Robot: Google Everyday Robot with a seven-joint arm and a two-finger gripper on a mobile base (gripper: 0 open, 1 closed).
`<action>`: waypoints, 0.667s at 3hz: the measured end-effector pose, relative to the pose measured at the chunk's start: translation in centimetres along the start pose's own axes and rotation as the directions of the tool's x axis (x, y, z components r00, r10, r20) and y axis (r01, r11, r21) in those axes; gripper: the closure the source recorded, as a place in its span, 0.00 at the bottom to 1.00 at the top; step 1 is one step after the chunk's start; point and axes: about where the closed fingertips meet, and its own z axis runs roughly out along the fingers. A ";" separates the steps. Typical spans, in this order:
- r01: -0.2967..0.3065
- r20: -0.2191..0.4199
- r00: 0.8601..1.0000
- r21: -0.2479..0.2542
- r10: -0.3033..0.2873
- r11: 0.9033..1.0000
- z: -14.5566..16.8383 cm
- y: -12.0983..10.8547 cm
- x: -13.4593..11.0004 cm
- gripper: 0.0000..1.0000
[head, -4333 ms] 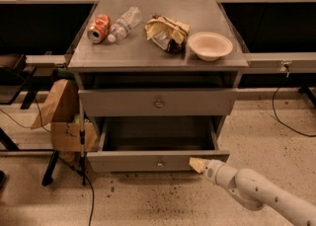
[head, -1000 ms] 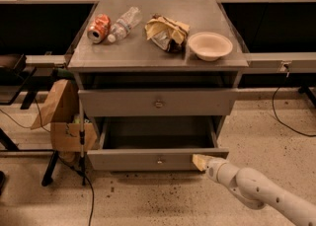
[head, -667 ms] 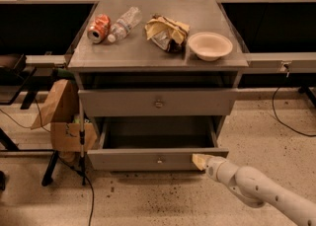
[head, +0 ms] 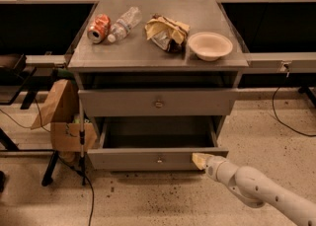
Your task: Close middle drawer
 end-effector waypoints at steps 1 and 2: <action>0.009 0.003 1.000 0.002 -0.009 1.000 0.1 0.1 -0.2 1.00; 0.017 0.005 1.000 0.004 -0.017 1.000 0.2 0.2 -0.3 1.00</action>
Offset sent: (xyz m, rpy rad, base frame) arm 0.2632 0.0879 0.0719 -0.3287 -0.3191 0.0742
